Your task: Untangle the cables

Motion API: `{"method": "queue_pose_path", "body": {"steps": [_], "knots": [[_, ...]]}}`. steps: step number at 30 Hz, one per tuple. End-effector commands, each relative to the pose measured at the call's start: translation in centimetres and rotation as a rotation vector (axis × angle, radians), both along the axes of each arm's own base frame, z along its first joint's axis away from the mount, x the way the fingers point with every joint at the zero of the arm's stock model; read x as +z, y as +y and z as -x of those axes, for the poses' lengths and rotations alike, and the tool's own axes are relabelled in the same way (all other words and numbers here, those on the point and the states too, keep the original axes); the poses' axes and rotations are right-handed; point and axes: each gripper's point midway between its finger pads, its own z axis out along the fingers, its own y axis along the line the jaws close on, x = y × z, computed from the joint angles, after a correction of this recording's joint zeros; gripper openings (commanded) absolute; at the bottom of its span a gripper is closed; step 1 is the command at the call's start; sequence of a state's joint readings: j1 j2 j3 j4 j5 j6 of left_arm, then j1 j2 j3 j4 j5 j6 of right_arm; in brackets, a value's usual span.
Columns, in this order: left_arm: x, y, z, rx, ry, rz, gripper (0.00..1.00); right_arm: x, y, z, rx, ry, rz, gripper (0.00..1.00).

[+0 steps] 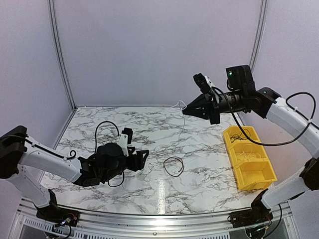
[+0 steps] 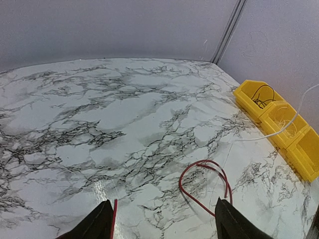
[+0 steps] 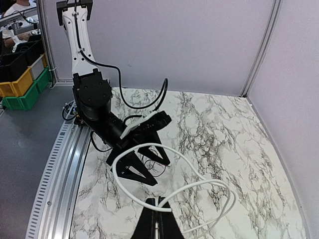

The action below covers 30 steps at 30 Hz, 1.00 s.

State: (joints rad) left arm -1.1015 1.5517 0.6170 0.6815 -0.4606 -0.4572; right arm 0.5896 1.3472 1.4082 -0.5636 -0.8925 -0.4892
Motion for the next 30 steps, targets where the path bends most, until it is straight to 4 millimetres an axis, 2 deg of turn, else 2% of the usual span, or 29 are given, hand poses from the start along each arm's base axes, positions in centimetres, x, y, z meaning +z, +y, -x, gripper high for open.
{"method": "queue_pose_path", "body": {"steps": [1, 5, 9, 14, 17, 20, 25, 27, 30], "knots": [[1.5, 2.4, -0.5, 0.056, -0.079, -0.111, 0.72, 1.5, 0.0, -0.7, -0.029, -0.048, -0.038, 0.00], [2.6, 3.3, -0.7, 0.082, -0.109, -0.148, 0.72, 1.2, -0.1, -1.4, -0.062, -0.056, -0.026, 0.00], [3.3, 3.6, -0.9, 0.094, -0.126, -0.167, 0.73, 1.8, -0.6, -1.9, -0.090, -0.071, -0.030, 0.00], [5.0, 1.5, -0.7, 0.016, -0.141, -0.155, 0.73, 2.3, -1.2, -2.5, -0.118, -0.078, -0.032, 0.00], [7.5, -0.9, -0.4, -0.080, -0.134, -0.149, 0.73, 2.5, -1.8, -2.8, -0.139, -0.084, -0.023, 0.00], [10.7, -2.7, -0.1, -0.147, -0.119, -0.152, 0.73, 2.2, -2.5, -2.9, -0.162, -0.086, 0.008, 0.00], [14.9, -3.1, -1.7, -0.077, -0.120, -0.190, 0.78, 1.5, -4.2, -3.6, -0.234, -0.105, 0.060, 0.00], [15.2, -3.2, -2.2, -0.060, -0.143, -0.216, 0.81, 1.2, -5.2, -4.1, -0.275, -0.118, 0.085, 0.00], [13.4, -3.2, -2.9, -0.053, -0.186, -0.307, 0.82, 0.6, -6.7, -4.8, -0.345, -0.139, 0.130, 0.00]]}}
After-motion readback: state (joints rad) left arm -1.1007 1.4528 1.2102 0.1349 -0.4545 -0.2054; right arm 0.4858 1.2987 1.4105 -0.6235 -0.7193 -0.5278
